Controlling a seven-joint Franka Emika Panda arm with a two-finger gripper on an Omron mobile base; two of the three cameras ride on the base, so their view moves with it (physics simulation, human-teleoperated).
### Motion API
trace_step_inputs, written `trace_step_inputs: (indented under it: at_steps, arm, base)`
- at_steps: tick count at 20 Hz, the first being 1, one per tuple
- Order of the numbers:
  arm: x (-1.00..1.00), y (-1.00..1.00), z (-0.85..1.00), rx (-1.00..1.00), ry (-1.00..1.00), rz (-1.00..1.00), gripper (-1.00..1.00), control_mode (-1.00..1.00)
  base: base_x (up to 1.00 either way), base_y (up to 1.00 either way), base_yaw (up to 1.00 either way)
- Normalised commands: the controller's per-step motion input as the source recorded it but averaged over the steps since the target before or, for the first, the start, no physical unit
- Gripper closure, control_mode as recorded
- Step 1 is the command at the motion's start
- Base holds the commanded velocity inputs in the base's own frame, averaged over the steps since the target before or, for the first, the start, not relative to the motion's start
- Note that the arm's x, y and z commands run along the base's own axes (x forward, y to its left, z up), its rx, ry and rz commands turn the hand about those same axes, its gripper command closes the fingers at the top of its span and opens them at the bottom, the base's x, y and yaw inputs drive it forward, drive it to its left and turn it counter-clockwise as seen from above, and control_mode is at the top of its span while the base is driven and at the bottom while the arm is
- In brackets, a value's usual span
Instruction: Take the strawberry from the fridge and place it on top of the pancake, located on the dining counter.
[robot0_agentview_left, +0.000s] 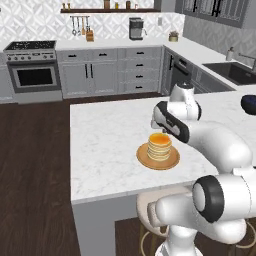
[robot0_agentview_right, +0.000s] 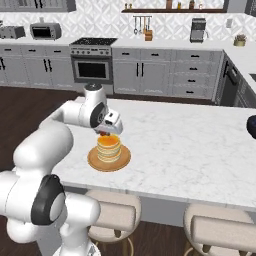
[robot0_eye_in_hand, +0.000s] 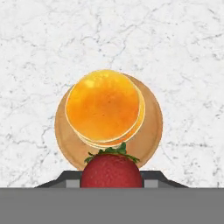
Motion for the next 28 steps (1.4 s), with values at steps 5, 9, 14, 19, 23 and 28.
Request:
trace_step_inputs:
  at_steps: [5, 9, 14, 19, 23, 28]
  arm:
    - [0.75, -0.08, -0.54, 0.01, 0.04, 0.0, 1.0, -1.0]
    - [0.11, -0.01, -0.46, 0.0, 0.15, 0.0, 1.0, -1.0]
    - [0.01, 0.0, -0.27, 0.0, 0.13, 0.0, 1.0, -1.0]
    - [-0.01, 0.0, 0.0, 0.0, 0.0, 0.0, 1.0, -1.0]
    - [-0.04, 0.03, 0.0, 0.0, 0.0, 0.0, 1.0, -1.0]
    - [-0.04, 0.09, -0.01, 0.0, 0.0, 0.0, 1.0, -1.0]
  base:
    - [0.0, 0.0, 0.0]
    - [0.0, 0.0, 0.0]
    - [0.0, 0.0, 0.0]
    - [0.0, 0.0, 0.0]
    - [0.0, 0.0, 0.0]
    - [0.0, 0.0, 0.0]
